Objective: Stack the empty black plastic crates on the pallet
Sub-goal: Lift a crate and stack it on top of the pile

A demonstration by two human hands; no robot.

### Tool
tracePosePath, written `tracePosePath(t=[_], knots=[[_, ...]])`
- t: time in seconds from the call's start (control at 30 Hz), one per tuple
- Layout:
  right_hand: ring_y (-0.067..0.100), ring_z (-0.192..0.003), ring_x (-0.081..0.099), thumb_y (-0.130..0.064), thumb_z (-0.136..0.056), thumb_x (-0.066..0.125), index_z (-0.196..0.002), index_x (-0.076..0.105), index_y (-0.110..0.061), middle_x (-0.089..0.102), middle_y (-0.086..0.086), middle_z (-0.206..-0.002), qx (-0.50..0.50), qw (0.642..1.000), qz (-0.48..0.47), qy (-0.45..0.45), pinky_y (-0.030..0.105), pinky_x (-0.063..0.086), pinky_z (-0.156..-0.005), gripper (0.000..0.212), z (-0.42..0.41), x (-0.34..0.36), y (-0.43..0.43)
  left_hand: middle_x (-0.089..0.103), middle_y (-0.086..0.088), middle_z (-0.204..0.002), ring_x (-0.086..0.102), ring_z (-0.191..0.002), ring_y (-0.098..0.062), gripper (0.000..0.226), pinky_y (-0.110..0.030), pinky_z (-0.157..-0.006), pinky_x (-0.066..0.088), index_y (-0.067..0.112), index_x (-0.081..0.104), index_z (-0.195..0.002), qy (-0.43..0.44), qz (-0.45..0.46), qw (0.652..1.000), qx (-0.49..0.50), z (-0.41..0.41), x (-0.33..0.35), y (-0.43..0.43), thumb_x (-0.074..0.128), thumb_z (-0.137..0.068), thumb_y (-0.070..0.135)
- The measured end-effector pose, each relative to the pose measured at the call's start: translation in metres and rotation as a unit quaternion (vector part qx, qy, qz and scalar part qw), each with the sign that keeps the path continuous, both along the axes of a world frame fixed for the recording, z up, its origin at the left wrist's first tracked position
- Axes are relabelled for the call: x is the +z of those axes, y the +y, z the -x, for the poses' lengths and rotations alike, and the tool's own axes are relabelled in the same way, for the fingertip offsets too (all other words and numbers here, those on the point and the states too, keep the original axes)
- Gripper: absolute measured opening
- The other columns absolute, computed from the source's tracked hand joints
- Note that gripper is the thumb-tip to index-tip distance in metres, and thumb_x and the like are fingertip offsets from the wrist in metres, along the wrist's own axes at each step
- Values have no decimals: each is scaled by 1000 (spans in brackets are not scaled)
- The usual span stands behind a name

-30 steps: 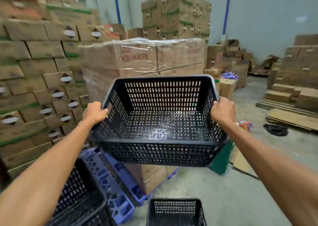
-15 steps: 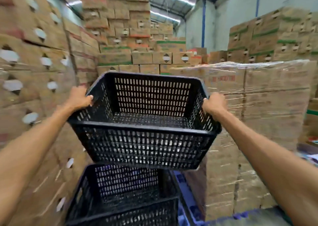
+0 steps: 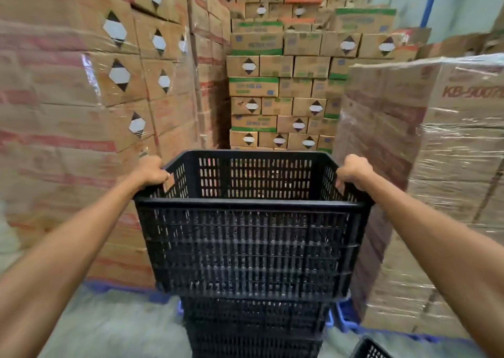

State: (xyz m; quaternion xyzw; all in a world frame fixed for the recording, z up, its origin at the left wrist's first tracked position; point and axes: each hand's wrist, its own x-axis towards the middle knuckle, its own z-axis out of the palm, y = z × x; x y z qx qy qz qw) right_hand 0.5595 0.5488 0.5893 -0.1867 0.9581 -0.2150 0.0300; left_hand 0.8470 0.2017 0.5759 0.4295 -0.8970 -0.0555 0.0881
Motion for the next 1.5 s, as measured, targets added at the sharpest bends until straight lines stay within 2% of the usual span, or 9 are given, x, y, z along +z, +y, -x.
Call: tracePosePath(t=[0.17, 0.37, 0.47, 0.67, 0.87, 1.13, 1.27, 1.43, 1.5], knots=[[22, -55, 53, -12, -71, 71, -86, 72, -1, 65, 16, -85, -17, 999, -27, 0, 21, 38, -43, 19, 18, -21, -7, 58, -22, -90, 60, -89, -35, 26, -30, -64, 37, -7, 60, -90, 9, -10, 1000, -2, 17, -6, -7, 59, -86, 19], [29, -72, 56, -14, -76, 68, -81, 61, -4, 60, 17, -88, -34, 999, -24, 21, 28, 46, -61, 13, 41, -24, -19, 57, -19, -84, 54, -77, -30, 24, -29, -63, 36, -3, 60, -82, 13, -18, 1000, -19, 37, -1, -22, 61, -83, 21], [30, -73, 55, -13, -77, 68, -82, 58, -2, 58, 18, -89, -31, 999, -26, 29, 29, 46, -61, 16, 47, -24, -23, 63, -25, -86, 53, -74, -30, 23, -30, -62, 36, -1, 56, -74, 20, -14, 999, -23, 40, -6, -27, 61, -83, 20], [31, -74, 55, -12, -73, 74, -86, 60, -3, 56, 18, -86, -33, 998, -30, 45, 31, 49, -65, 21, 52, -22, -26, 54, -17, -74, 52, -71, -31, 39, -30, -61, 35, 9, 42, -53, 36, 2, 999, -30, 42, -23, -33, 59, -85, 23], [39, -90, 63, -18, -82, 64, -89, 58, -2, 56, 19, -90, -30, 997, -19, 72, 35, 49, -71, 19, 53, -34, -27, 55, -18, -76, 53, -73, -32, 35, -33, -61, 36, 10, 43, -57, 48, 4, 998, -41, 41, -33, -40, 58, -86, 23], [31, -75, 56, -16, -85, 58, -76, 61, 2, 59, 17, -81, -25, 997, 20, 74, 32, 47, -68, 21, 66, -35, -36, 39, -7, -51, 49, -66, -32, 45, -33, -60, 36, 10, 36, -47, 58, 50, 996, -39, 54, -35, -51, 60, -83, 20], [31, -78, 51, -13, -84, 61, -81, 54, -2, 52, 17, -83, -17, 996, 16, 86, 35, 47, -73, 14, 69, -35, -41, 44, -10, -55, 50, -68, -32, 44, -33, -61, 36, 11, 36, -48, 69, 55, 995, -39, 60, -35, -55, 60, -83, 21], [32, -80, 64, -13, -79, 62, -84, 68, 3, 69, 16, -84, -13, 997, 20, 80, 37, 56, -76, 18, 73, -40, -43, 45, -8, -60, 50, -67, -30, 37, -32, -57, 33, 9, 40, -54, 89, 35, 995, -36, 66, -42, -59, 57, -85, 19], [35, -82, 64, -15, -80, 65, -89, 65, 3, 66, 17, -88, -14, 995, 0, 94, 38, 55, -73, 20, 67, -40, -44, 53, -14, -68, 51, -68, -31, 31, -32, -56, 33, 3, 48, -61, 88, 22, 995, -35, 66, -43, -62, 56, -86, 19]])
